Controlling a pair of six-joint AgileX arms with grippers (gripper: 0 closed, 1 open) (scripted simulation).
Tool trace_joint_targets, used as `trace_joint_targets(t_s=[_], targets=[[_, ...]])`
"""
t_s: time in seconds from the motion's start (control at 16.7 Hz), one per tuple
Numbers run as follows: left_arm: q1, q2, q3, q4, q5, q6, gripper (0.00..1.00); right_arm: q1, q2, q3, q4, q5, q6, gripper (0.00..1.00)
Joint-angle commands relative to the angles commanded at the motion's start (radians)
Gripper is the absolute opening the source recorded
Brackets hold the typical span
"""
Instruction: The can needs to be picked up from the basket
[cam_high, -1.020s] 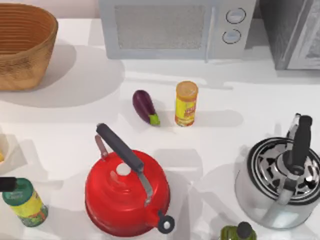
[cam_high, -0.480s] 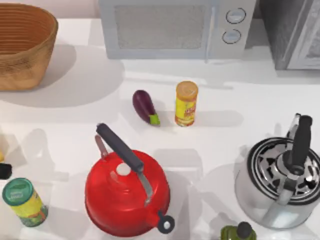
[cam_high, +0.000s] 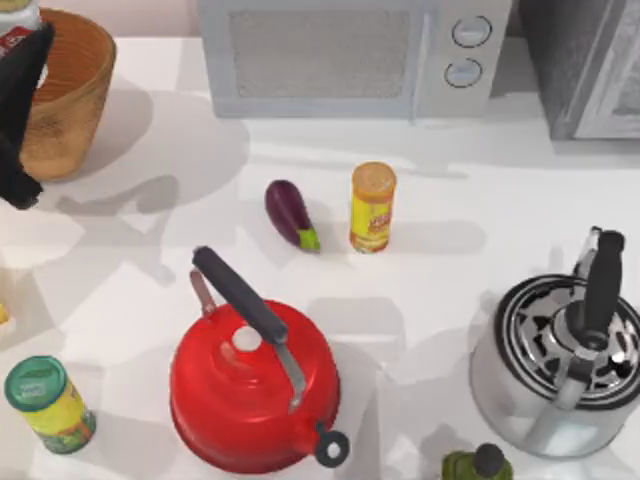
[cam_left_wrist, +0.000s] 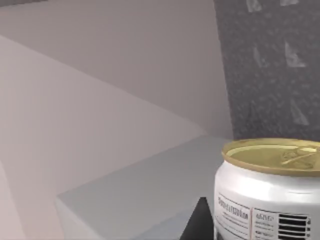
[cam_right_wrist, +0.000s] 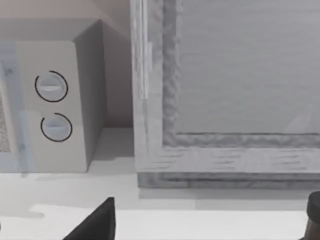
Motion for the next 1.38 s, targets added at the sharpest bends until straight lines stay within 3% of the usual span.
trace_joint_targets(t_s=[0.36, 0.72, 1.02, 1.38], targets=[[-0.03, 0.788, 0.281, 0.364, 0.419, 0.025, 0.0, 0.0, 0.0, 0.0, 0.0, 0.0, 0.0, 1.0], [-0.098, 1.371, 0.461, 0.651, 0.7, 0.023, 0.0, 0.0, 0.0, 0.0, 0.0, 0.0, 0.0, 1.0], [-0.16, 1.576, 0.516, 0.777, 0.805, 0.012, 0.0, 0.0, 0.0, 0.0, 0.0, 0.0, 0.0, 1.0], [-0.166, 1.586, 0.518, 0.783, 0.811, 0.01, 0.0, 0.0, 0.0, 0.0, 0.0, 0.0, 0.0, 1.0]])
